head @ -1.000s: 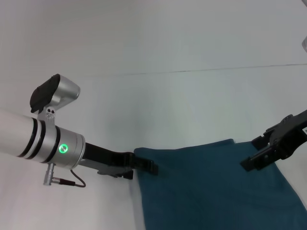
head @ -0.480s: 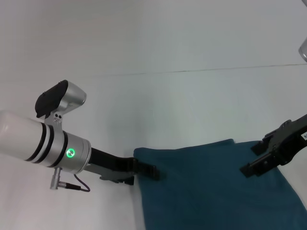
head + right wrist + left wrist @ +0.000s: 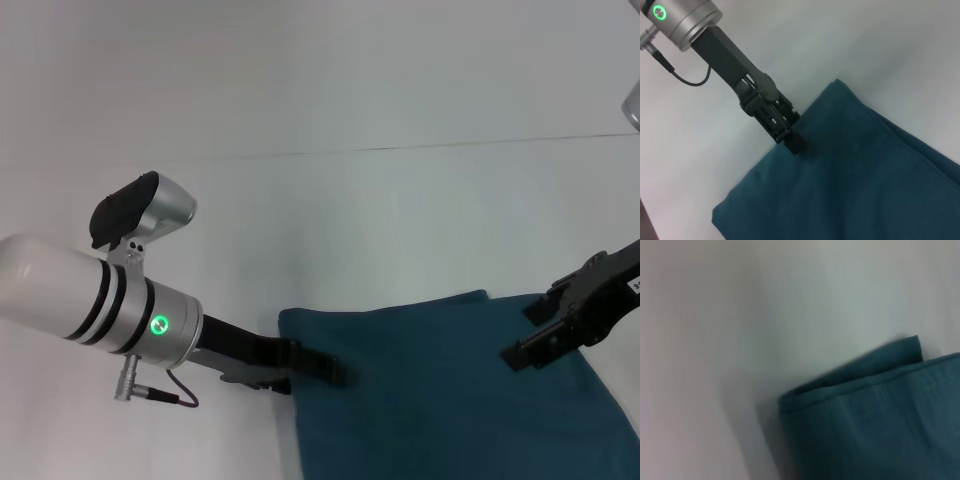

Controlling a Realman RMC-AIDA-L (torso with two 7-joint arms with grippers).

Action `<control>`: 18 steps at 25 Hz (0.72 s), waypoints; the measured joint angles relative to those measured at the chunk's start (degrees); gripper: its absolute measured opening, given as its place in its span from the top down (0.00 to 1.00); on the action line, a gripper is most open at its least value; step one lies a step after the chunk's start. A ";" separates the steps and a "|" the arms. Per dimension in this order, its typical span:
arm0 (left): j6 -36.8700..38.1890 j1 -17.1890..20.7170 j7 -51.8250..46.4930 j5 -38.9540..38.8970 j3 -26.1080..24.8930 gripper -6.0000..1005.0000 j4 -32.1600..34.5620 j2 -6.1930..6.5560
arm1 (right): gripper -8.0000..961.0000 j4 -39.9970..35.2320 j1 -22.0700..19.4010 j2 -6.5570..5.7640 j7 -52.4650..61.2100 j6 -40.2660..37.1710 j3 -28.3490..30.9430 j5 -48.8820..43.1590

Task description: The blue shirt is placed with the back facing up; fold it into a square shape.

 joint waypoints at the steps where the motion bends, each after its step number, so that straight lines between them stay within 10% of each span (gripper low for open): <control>1: 0.15 -0.03 0.43 -0.06 0.00 0.16 0.08 -0.05 | 0.15 0.00 0.00 0.00 0.00 0.00 0.00 -0.01; 10: 0.06 0.04 3.18 -1.10 -0.28 0.16 0.13 -0.26 | 0.16 -0.07 -0.05 -0.07 -0.28 0.05 0.07 -0.60; 18: -0.20 -0.07 4.28 -1.85 -0.28 0.56 0.04 -0.36 | 0.16 -0.07 0.01 -0.09 -0.62 0.18 0.51 -0.81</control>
